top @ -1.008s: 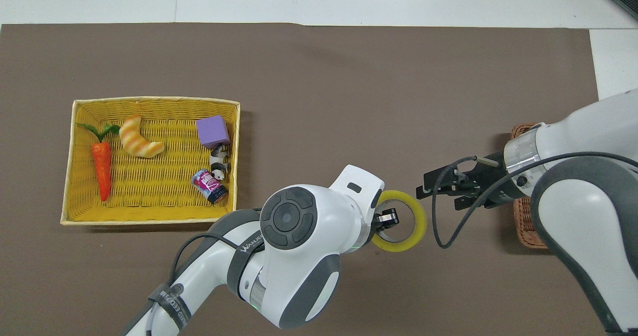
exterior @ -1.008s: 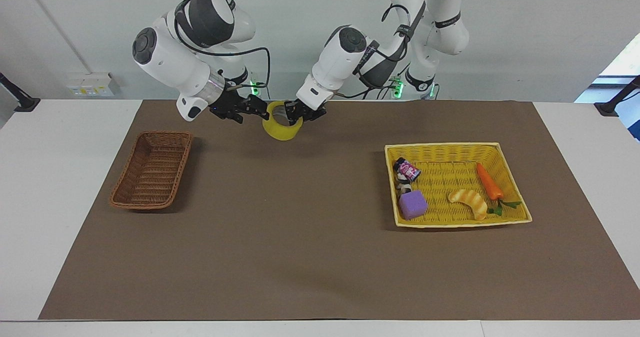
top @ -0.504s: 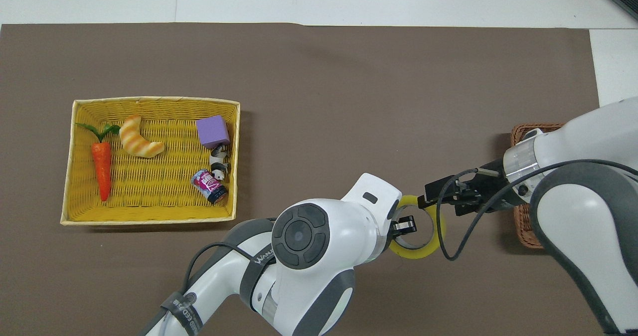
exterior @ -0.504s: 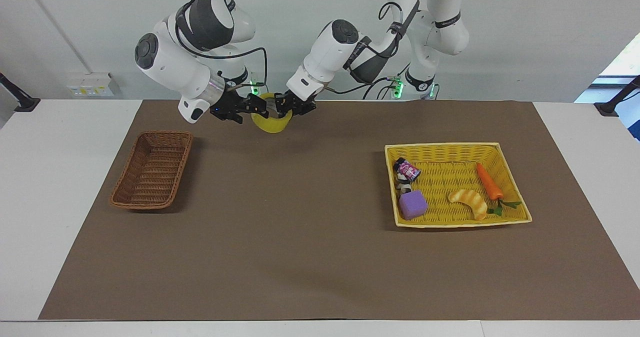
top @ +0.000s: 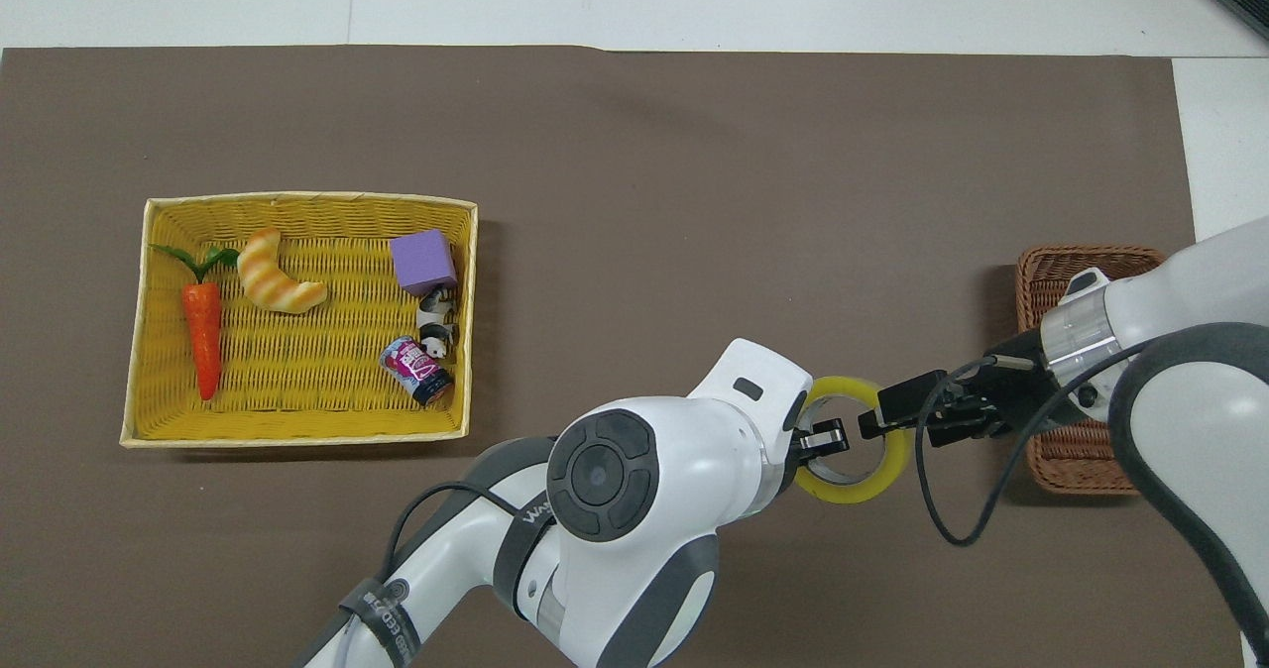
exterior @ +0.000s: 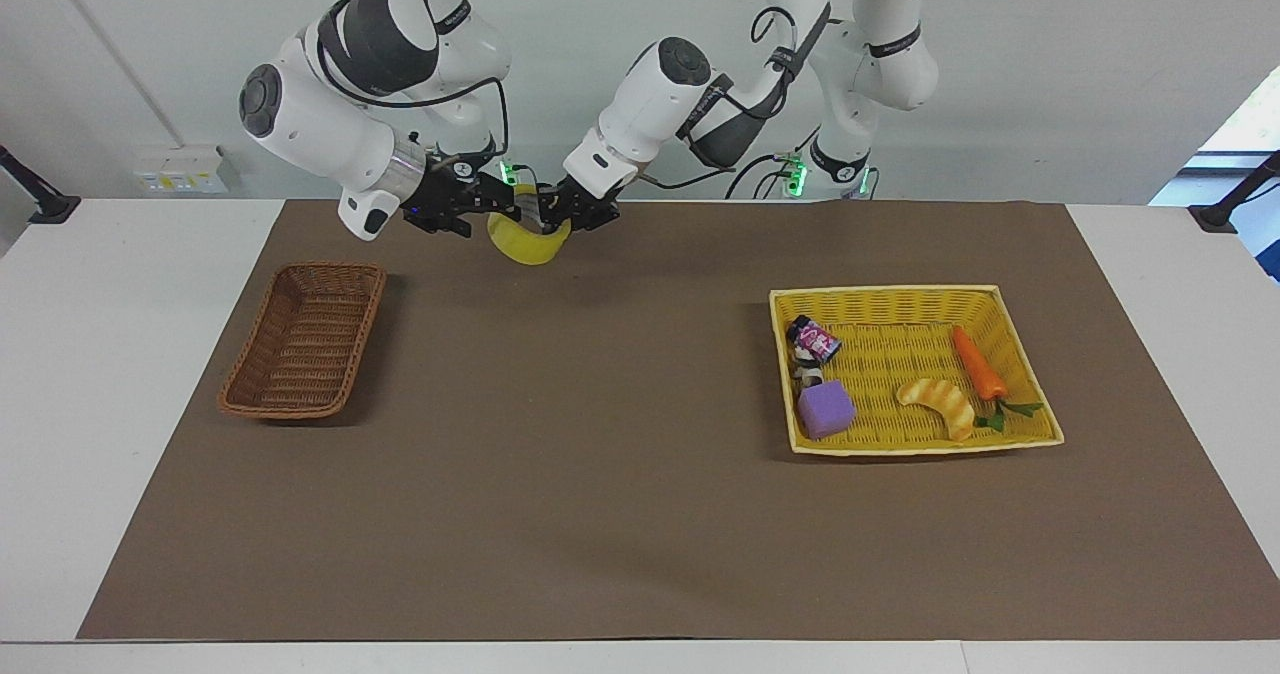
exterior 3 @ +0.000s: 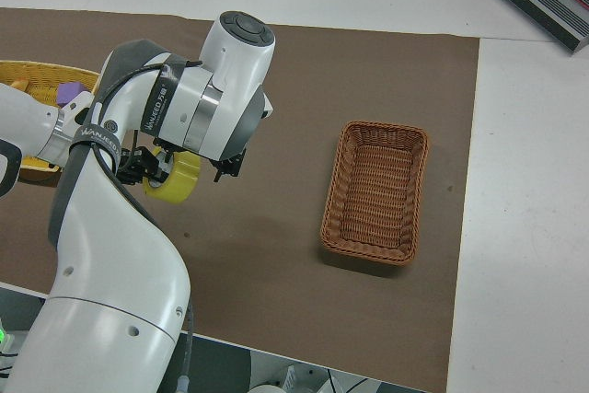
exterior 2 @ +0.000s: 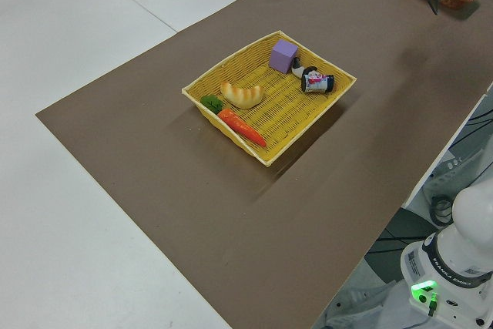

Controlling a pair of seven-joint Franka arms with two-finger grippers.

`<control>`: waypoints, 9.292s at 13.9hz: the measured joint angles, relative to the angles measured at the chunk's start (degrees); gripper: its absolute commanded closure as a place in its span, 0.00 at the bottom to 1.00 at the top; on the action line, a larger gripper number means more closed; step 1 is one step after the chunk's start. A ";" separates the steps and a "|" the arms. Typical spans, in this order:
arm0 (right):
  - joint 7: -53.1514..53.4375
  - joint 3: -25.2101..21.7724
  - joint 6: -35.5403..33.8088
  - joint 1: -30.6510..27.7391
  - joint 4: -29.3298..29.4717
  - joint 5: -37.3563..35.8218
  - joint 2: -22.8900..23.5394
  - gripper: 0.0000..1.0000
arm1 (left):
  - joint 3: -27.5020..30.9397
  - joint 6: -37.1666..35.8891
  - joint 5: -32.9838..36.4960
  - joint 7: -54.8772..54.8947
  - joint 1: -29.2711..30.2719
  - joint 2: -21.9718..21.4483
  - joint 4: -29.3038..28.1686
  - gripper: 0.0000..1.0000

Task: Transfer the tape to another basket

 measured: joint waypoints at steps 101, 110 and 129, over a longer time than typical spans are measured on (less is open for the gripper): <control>3.38 0.61 -0.61 -11.58 25.77 -25.01 8.13 0.00 | 3.13 -53.50 27.70 46.23 48.83 -11.82 17.35 0.00; 8.63 0.65 -11.27 -3.39 34.14 -30.16 5.59 0.00 | 2.75 -53.54 29.94 46.23 48.83 -11.82 17.35 0.00; 4.45 -0.15 -13.56 -5.12 33.35 -30.16 3.33 0.00 | 2.80 -53.54 29.94 46.22 48.86 -12.12 17.35 0.00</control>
